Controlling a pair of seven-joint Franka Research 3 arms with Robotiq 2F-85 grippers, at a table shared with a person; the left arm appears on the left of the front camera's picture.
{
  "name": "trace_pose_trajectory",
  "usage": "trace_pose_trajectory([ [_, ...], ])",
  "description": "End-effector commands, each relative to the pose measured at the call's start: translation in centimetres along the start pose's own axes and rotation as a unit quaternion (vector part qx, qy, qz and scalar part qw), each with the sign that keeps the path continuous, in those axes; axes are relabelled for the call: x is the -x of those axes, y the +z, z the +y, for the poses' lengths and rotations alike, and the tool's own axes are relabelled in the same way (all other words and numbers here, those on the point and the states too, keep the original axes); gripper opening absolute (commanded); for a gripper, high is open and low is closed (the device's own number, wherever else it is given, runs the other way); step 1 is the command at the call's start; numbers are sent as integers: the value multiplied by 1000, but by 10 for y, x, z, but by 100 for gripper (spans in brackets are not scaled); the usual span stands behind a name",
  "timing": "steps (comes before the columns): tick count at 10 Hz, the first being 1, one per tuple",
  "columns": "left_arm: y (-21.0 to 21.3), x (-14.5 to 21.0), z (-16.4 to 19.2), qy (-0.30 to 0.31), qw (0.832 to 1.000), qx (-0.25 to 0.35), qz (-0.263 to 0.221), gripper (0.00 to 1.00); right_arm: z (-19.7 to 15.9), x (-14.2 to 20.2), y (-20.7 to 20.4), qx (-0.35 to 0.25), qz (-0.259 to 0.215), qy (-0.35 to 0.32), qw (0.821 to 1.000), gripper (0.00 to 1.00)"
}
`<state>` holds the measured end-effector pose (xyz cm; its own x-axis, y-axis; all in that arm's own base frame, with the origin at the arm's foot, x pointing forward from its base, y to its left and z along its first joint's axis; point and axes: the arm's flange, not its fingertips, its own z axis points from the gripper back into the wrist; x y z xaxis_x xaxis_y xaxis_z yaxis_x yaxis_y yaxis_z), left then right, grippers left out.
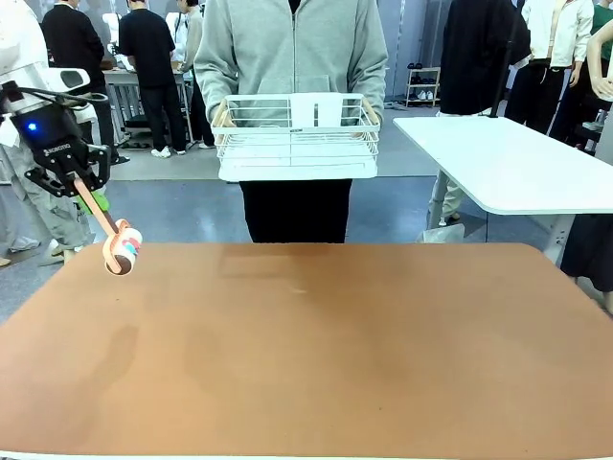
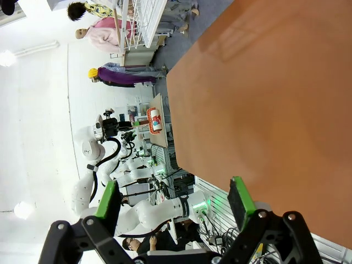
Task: Clean the table.
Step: Clean the table with the Lint Roller when the human lifts the Dish drying rack.
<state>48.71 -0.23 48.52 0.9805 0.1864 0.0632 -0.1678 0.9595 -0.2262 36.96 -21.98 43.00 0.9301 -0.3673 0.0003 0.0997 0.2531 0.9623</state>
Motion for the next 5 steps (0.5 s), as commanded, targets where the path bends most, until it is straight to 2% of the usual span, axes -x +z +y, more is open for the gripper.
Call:
trace_pose_trajectory([
  [1, 1, -3, -9, 5, 1000, -29, 10, 21, 4, 1, 1, -6, -1, 3, 1000, 100],
  [3, 0, -3, -9, -18, 999, -35, 20, 21, 4, 1, 1, -6, -1, 3, 1000, 100],
  [5, -3, 0, -9, -1, 1000, -24, 2, 21, 4, 1, 1, -6, -1, 3, 1000, 100],
])
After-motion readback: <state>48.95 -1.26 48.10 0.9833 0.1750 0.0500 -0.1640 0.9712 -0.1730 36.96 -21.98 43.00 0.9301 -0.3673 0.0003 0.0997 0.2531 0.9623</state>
